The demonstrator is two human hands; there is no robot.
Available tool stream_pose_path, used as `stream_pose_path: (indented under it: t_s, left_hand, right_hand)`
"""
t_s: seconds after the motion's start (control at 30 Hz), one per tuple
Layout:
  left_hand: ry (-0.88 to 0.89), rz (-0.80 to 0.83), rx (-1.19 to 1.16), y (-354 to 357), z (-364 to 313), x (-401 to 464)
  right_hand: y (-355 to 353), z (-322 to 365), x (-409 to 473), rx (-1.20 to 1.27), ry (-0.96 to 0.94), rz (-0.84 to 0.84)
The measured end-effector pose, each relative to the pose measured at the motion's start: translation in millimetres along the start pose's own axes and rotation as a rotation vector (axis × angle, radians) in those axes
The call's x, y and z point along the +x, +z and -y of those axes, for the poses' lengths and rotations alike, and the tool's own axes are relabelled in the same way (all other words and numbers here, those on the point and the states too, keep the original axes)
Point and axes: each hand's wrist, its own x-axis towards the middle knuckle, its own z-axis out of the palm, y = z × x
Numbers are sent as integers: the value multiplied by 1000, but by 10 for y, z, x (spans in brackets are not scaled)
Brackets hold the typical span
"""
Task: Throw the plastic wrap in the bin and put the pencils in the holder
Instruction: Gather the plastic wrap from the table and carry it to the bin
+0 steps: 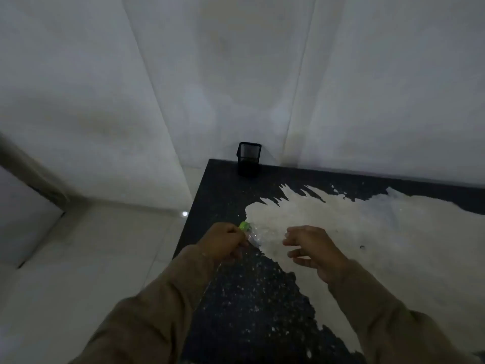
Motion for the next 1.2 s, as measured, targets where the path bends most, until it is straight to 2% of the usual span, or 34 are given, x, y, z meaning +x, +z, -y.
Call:
stream_pose_path:
  t_s: [0.13, 0.23, 0.53, 0.63, 0.8, 0.9, 1.0, 1.2]
  left_hand:
    - [-173, -17, -145, 43, 29, 294]
    - [-234, -46, -123, 97, 6, 539]
    - [-335, -104, 16, 153, 19, 1157]
    - [-355, -77, 70, 165, 30, 1262]
    - [-382, -63, 16, 169, 40, 1331]
    - [-380, -84, -98, 171, 44, 1308]
    - [-351, -135, -340, 155, 78, 1258]
    - [-253, -166, -662, 148, 97, 1006]
  right_hand:
    - [-26, -78, 288, 23, 157, -28]
    - [-43, -125, 516, 45, 216, -57]
    - [-69, -171, 875, 68, 307, -84]
    - [-68, -176, 925, 66, 319, -82]
    - [-55, -140, 988, 55, 316, -82]
    - [-36, -109, 974, 83, 272, -53]
    - [-36, -103, 959, 138, 173, -48]
    - [-1, -93, 910, 667, 95, 19]
